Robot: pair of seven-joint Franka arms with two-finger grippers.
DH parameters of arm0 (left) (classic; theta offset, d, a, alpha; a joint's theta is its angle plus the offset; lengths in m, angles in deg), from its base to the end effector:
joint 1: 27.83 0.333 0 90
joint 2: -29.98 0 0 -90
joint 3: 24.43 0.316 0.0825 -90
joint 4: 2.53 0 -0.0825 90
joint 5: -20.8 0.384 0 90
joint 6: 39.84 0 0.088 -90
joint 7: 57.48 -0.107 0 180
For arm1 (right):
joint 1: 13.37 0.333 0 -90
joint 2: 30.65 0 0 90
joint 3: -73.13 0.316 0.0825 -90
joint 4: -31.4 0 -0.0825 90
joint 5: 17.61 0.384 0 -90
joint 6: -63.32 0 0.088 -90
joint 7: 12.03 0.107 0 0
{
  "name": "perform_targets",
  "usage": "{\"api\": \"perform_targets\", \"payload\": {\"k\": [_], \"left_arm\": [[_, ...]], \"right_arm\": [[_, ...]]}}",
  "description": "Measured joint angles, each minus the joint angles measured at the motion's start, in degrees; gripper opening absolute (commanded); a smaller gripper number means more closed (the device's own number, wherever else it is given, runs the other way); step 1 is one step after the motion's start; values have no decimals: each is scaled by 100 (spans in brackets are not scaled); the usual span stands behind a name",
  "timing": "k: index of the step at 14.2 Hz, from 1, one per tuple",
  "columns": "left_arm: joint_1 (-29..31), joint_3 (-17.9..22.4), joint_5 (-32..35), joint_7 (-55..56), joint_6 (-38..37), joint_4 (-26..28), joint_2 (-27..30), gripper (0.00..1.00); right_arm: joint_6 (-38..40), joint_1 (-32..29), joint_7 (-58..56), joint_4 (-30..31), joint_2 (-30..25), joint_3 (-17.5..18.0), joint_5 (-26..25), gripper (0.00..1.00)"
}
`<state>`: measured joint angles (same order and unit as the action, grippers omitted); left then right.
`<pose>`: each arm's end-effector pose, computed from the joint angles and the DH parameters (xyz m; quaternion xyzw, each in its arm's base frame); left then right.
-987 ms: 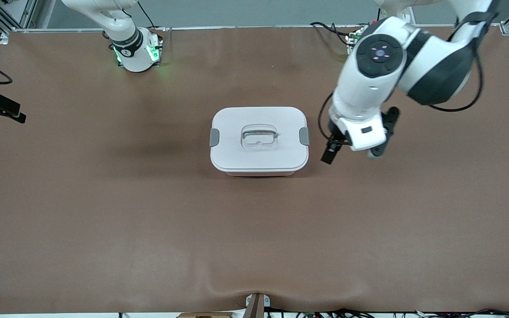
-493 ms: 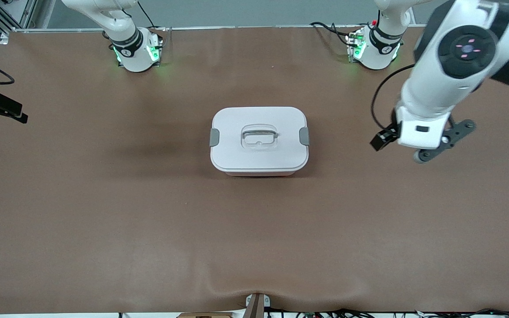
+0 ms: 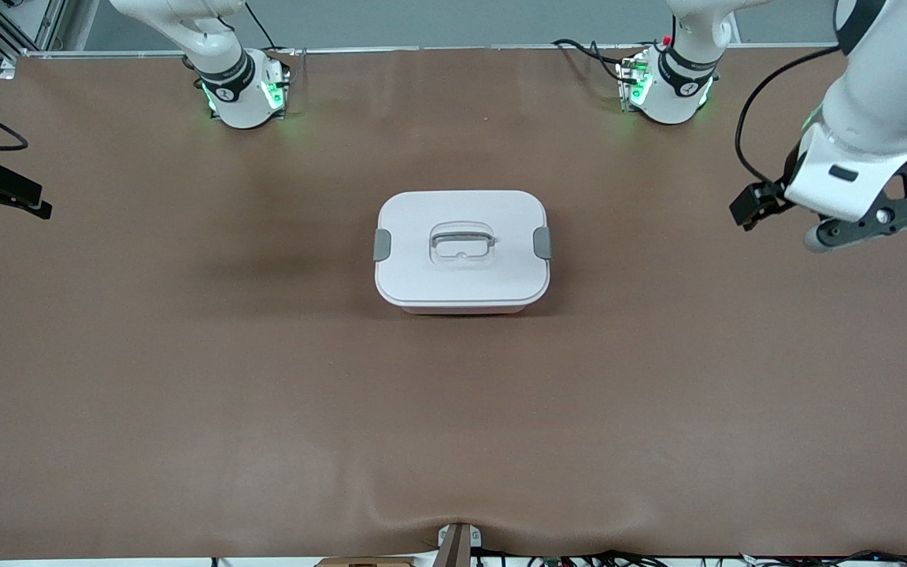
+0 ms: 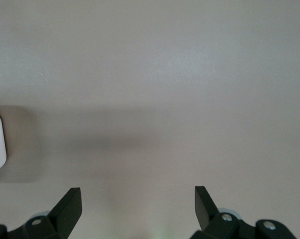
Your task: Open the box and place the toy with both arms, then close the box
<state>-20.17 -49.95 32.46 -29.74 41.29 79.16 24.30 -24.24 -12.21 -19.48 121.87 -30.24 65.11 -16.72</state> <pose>0.5503 -0.1375 0.6300 -0.9909 -0.0962 0.0149 0.0928 0.5479 -0.0639 0.6131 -0.9995 -0.0052 0.0278 0.0108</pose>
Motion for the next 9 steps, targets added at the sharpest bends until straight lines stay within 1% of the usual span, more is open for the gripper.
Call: {"api": "perform_targets", "payload": {"k": [1, 3, 6, 7, 9], "left_arm": [[-354, 494, -76, -316, -26, 14, 107, 100], [-792, 1274, -208, -963, -33, 50, 269, 100], [-885, 1851, -697, -1472, -34, 173, 460, 100], [-909, 1985, -796, -1577, -34, 239, 534, 100], [-928, 2089, -881, -1677, -34, 422, 710, 100]], "right_arm": [[27, 0, 0, 0, 0, 1, 0, 100], [114, 1, 0, 0, 0, 2, 0, 100], [144, 1, 0, 0, 0, 5, 2, 100], [144, 2, 0, -1, 0, 6, 5, 100], [138, 37, 0, -2, -1, 21, 12, 100]]}}
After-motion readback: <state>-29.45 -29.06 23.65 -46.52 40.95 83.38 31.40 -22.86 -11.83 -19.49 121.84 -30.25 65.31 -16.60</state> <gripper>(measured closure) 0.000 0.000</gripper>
